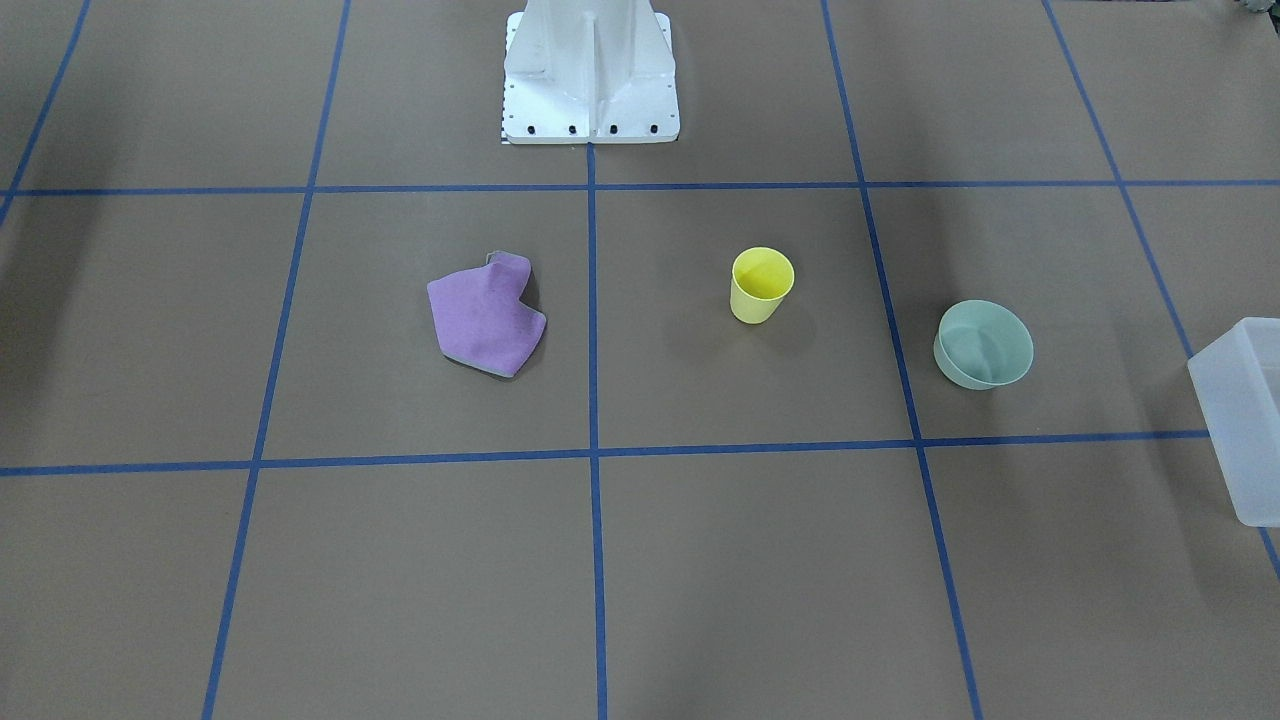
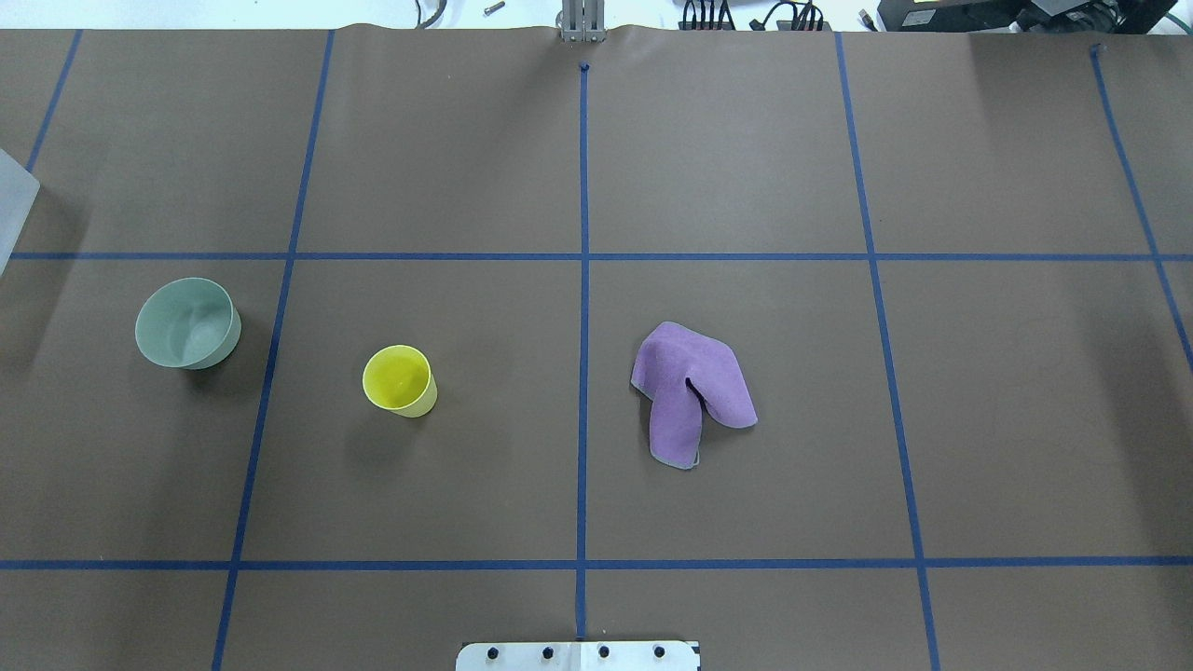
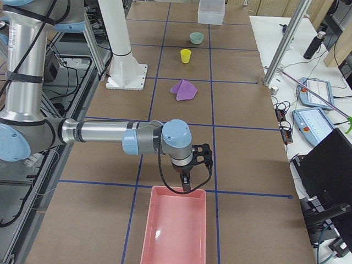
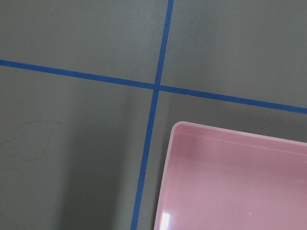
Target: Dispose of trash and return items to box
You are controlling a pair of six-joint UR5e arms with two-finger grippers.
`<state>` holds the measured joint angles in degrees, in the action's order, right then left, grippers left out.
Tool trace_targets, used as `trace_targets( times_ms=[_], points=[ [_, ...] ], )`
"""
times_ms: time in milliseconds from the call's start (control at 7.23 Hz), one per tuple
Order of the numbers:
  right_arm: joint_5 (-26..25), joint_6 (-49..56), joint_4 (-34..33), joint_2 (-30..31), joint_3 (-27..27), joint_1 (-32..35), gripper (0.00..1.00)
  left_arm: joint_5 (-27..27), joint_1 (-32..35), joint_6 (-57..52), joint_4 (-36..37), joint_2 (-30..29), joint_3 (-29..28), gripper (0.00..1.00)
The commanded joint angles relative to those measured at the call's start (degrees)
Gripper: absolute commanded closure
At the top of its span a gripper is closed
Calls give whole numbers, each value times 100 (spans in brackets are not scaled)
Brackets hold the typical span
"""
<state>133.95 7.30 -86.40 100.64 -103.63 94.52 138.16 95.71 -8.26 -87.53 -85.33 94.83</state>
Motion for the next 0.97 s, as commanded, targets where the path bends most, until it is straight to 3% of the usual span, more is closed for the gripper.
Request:
trace_targets(
  times_ms=[0,277,415,553,830],
  points=[
    [-35,26,0,9,-173,-91,0,9,0,0,-1,-1,0,1],
    [25,-43,78,-26,-175,-92,0,26,0,44,8,-18,78,1],
    [26,-88,549,-114,-53,-83,0,148,0,18,-18,-62,183,1],
    [174,-427,667,-97,52,-83,0,489,0,35,-601,-54,419,1],
    [202,-439,1358,-62,150,-83,0,519,-70,828,-2410,-106,439,1]
  ],
)
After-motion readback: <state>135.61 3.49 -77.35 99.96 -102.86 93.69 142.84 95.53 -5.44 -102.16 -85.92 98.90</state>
